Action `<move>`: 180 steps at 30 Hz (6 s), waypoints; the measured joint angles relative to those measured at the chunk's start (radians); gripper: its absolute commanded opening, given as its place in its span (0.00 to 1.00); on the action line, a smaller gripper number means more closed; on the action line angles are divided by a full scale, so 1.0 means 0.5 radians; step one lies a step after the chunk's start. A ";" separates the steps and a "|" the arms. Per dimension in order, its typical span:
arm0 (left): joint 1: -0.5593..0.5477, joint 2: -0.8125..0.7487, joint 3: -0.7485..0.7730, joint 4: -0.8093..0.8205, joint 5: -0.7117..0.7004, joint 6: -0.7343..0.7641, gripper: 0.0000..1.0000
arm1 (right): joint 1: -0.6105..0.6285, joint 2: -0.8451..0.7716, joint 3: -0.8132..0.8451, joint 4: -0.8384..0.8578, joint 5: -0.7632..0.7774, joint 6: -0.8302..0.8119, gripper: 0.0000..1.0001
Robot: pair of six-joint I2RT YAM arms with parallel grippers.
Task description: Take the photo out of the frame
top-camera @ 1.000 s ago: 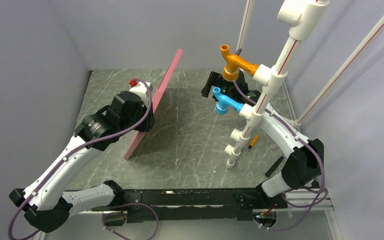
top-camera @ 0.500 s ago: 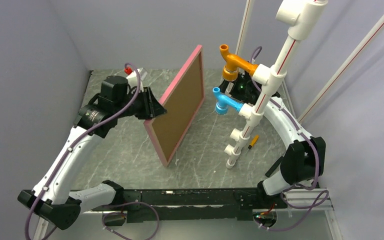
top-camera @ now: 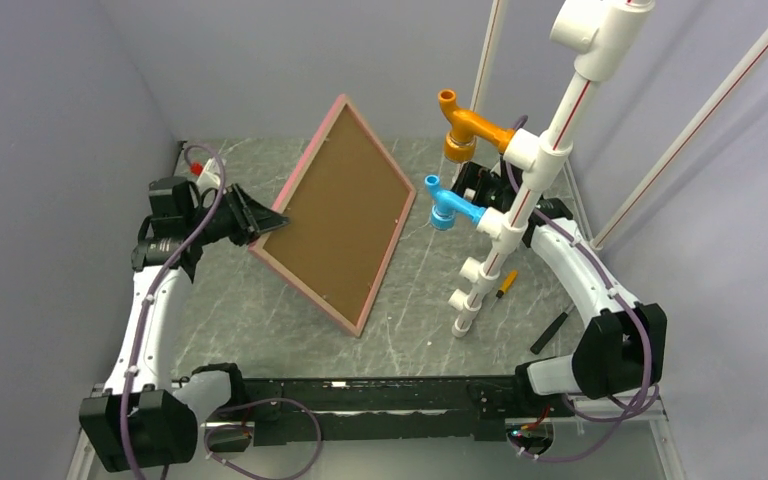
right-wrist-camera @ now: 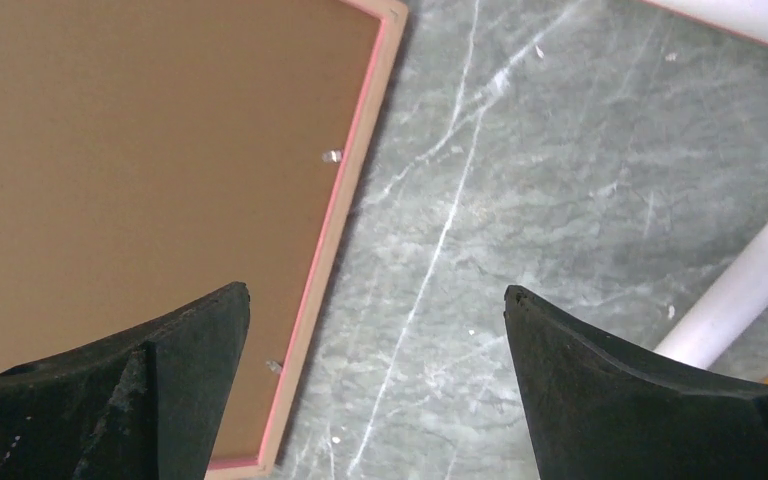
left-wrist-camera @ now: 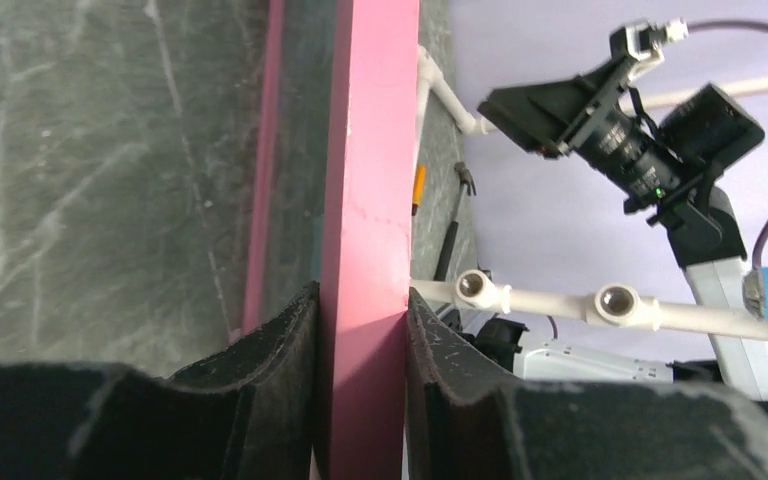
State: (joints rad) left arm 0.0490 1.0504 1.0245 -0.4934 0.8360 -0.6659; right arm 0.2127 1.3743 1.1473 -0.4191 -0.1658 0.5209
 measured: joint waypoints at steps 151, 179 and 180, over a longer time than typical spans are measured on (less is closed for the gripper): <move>-1.469 1.051 0.271 0.297 -0.123 1.194 0.00 | 0.046 -0.137 -0.561 0.486 -1.592 0.042 0.74; -1.463 1.173 0.457 0.012 -0.036 1.373 0.52 | 0.168 -0.090 -0.554 0.514 -1.640 0.047 0.00; -1.456 1.166 0.445 0.042 -0.058 1.333 0.69 | 0.172 -0.104 -0.555 0.492 -1.579 0.043 0.00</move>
State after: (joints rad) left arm -0.6792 1.6333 1.2469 -0.4725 0.8070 0.0006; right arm 0.2989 1.3224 0.8700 -0.1730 -0.9554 0.5426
